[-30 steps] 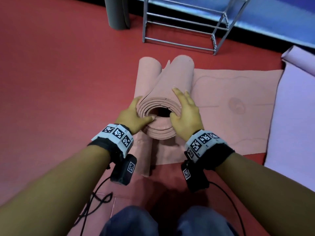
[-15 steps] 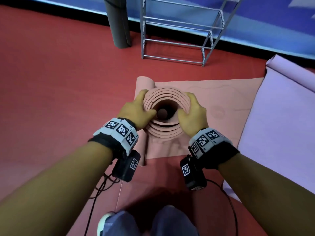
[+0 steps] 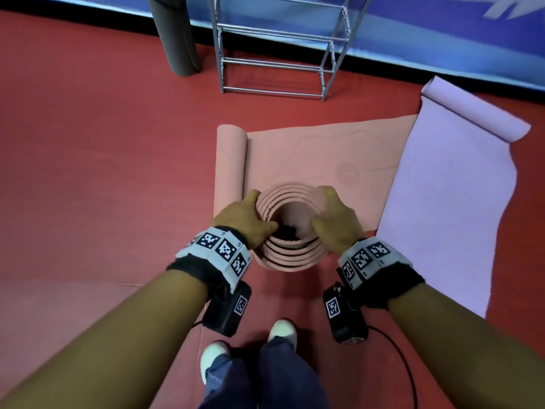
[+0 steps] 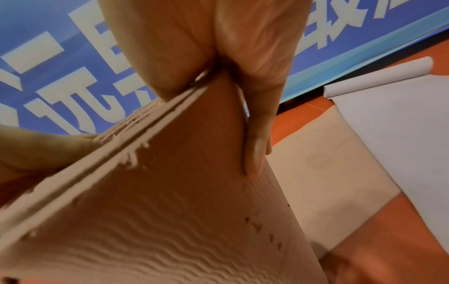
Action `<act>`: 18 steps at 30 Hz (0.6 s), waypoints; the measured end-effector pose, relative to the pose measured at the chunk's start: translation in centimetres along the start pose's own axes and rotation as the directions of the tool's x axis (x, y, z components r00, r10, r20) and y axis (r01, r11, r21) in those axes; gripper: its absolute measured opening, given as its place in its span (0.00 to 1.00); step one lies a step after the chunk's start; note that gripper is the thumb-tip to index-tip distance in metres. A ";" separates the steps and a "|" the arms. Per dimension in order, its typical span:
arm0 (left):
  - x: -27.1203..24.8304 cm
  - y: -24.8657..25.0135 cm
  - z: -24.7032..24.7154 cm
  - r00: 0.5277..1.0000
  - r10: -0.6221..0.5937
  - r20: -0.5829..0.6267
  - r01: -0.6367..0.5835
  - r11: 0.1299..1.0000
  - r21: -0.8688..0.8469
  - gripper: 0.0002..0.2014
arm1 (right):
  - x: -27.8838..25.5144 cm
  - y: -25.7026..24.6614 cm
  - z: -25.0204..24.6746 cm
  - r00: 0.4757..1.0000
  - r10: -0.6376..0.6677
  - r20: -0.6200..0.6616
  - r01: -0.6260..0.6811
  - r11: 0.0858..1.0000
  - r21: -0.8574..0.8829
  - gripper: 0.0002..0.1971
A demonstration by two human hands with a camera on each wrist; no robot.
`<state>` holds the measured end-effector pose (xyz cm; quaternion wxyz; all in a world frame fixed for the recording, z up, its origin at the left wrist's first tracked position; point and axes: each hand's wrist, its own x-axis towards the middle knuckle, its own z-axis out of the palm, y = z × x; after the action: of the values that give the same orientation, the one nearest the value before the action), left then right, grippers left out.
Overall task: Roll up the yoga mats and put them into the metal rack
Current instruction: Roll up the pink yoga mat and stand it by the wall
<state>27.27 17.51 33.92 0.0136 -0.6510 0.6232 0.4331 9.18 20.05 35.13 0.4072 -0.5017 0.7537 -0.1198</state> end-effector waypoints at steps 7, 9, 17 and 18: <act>-1.1 -1.0 5.3 0.996 -0.043 0.081 0.042 0.999 0.014 0.35 | -1.9 4.9 2.3 0.997 0.072 0.002 -0.071 0.992 0.103 0.20; -1.1 -1.1 6.3 0.994 -0.057 0.097 0.058 0.998 -0.011 0.34 | -1.9 6.0 2.7 0.996 0.083 0.016 -0.084 0.992 0.093 0.21; 0.2 1.3 8.6 0.989 -0.145 -0.027 0.146 0.987 0.060 0.34 | 0.1 8.7 2.2 0.999 0.033 0.039 -0.032 0.999 -0.027 0.17; 0.3 1.6 9.0 0.990 -0.142 -0.019 0.143 0.988 0.052 0.33 | 0.2 9.0 2.0 0.999 0.030 0.042 -0.028 0.998 -0.050 0.16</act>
<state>20.99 21.93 28.89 0.0570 -0.6967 0.5865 0.4091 4.71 24.57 28.42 0.4123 -0.5032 0.7547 -0.0845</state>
